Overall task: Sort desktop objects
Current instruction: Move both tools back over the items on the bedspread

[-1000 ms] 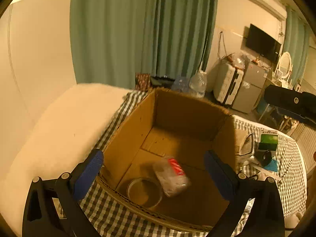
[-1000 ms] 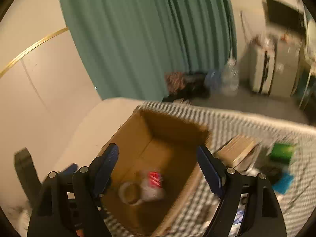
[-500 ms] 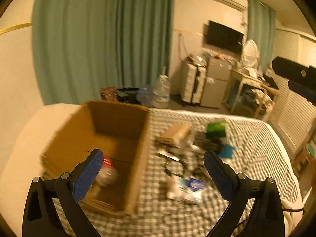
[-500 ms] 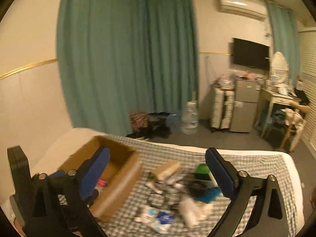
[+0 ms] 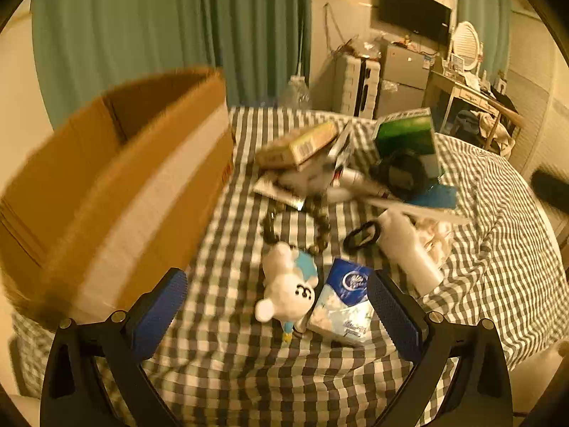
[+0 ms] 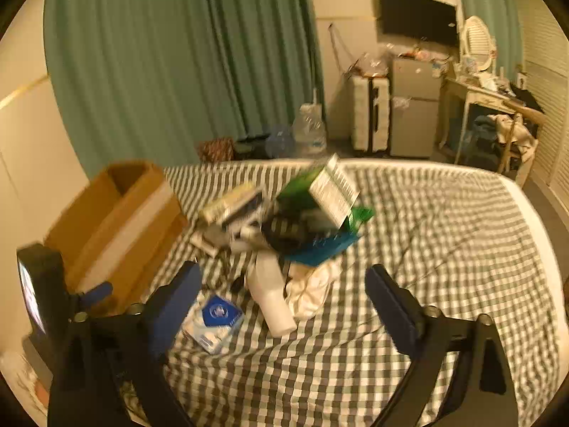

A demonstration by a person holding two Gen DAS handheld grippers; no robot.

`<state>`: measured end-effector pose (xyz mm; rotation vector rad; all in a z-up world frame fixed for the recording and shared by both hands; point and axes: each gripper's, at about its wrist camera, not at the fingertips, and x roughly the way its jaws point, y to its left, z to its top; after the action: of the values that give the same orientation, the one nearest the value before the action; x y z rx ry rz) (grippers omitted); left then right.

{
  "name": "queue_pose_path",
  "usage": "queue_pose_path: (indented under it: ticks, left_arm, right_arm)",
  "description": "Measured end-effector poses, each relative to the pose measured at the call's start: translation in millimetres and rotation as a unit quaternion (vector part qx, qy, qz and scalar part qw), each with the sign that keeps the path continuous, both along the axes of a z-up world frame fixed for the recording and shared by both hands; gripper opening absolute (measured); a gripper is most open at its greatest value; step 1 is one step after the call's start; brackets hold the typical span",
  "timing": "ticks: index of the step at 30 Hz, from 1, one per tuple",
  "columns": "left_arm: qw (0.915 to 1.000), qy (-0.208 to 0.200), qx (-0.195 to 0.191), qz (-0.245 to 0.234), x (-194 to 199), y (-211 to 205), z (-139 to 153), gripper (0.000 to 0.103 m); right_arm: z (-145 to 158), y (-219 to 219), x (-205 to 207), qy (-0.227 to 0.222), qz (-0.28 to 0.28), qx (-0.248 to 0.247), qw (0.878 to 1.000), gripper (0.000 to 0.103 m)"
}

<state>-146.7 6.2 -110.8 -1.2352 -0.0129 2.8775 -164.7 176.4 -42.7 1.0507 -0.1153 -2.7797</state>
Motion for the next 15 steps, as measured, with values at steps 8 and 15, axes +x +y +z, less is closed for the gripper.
queue_pose_path:
  ticks: [8,15]
  left_arm:
    - [0.9986,-0.048,0.02,-0.007,-20,-4,-40,0.103]
    - [0.9975,-0.068,0.017,-0.002,-36,-11,-54,0.094]
  right_arm:
    - [-62,-15,-30,-0.092,0.052,0.007,0.994,0.065]
    - [-91,-26,-59,-0.134,0.062,0.026,0.989,0.054]
